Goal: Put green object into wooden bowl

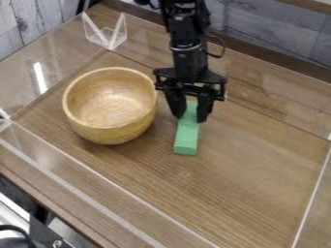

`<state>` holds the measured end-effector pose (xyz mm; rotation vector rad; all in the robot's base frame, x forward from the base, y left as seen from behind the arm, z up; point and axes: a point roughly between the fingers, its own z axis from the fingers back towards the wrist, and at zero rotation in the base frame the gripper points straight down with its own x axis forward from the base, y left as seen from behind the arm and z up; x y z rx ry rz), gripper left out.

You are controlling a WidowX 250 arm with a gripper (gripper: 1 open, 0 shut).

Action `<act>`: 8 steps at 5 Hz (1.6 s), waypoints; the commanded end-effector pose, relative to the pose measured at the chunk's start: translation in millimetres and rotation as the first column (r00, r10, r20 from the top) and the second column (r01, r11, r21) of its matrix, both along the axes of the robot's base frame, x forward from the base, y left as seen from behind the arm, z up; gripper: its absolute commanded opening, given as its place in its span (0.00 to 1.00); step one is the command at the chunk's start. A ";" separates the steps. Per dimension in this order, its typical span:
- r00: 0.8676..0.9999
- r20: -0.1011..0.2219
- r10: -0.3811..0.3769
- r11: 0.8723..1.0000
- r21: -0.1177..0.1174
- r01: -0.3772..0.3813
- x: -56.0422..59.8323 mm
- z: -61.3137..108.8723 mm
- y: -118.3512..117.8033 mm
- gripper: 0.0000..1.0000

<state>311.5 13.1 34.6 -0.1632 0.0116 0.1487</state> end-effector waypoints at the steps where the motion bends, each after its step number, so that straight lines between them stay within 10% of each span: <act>1: 1.000 0.019 -0.007 1.000 0.003 0.007 6.6 4.2 2.9 0.00; 2: 0.997 0.011 -0.076 0.997 0.004 0.076 7.0 1.8 3.0 0.00; 3: 0.989 0.002 -0.145 0.989 -0.001 0.145 7.4 1.4 3.3 1.00; 4: 0.990 -0.005 -0.140 0.990 -0.012 0.140 -2.5 -1.5 17.2 1.00; 5: 0.992 -0.010 -0.127 0.992 -0.015 0.127 -11.6 -5.0 31.7 0.00; 8: 0.994 0.053 -0.093 0.994 -0.057 0.096 -19.1 28.5 30.1 0.00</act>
